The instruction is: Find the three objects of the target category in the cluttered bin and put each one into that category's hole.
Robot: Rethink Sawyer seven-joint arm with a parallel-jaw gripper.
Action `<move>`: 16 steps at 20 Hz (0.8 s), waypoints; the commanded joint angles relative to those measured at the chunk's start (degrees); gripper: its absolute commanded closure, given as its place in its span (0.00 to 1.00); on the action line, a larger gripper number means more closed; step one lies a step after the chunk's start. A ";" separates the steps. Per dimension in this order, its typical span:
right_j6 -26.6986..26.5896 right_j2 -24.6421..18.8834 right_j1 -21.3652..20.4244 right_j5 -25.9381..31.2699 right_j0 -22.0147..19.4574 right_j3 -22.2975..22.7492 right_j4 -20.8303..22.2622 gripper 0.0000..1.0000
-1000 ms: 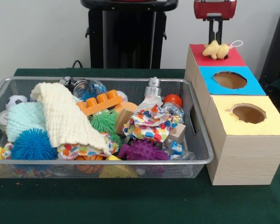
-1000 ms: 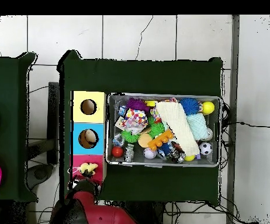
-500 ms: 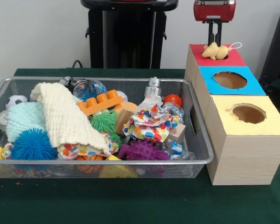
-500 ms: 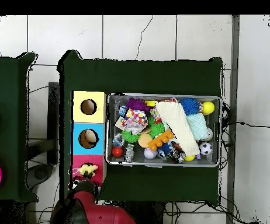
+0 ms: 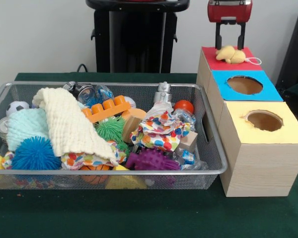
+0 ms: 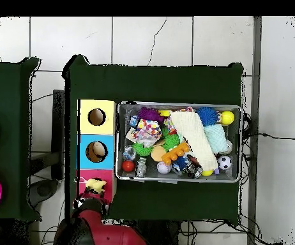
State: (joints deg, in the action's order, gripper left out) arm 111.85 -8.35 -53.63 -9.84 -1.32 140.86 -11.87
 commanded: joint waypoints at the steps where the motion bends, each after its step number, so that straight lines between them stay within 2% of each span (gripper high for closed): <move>1: 11.79 -1.38 1.32 -0.07 0.26 -2.03 -0.51 0.00; 4: 11.35 -0.87 1.25 -0.31 0.42 -2.45 -0.42 0.00; 6: 9.98 0.67 -0.86 1.46 1.32 -3.12 -0.98 0.00; 12: 8.21 1.29 -5.93 8.06 0.69 -4.39 -1.67 0.00; 16: 7.12 2.23 -7.07 10.69 0.81 -5.58 -1.68 0.00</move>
State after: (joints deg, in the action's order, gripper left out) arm 111.85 -7.13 -57.94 -8.11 -0.33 140.72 -11.85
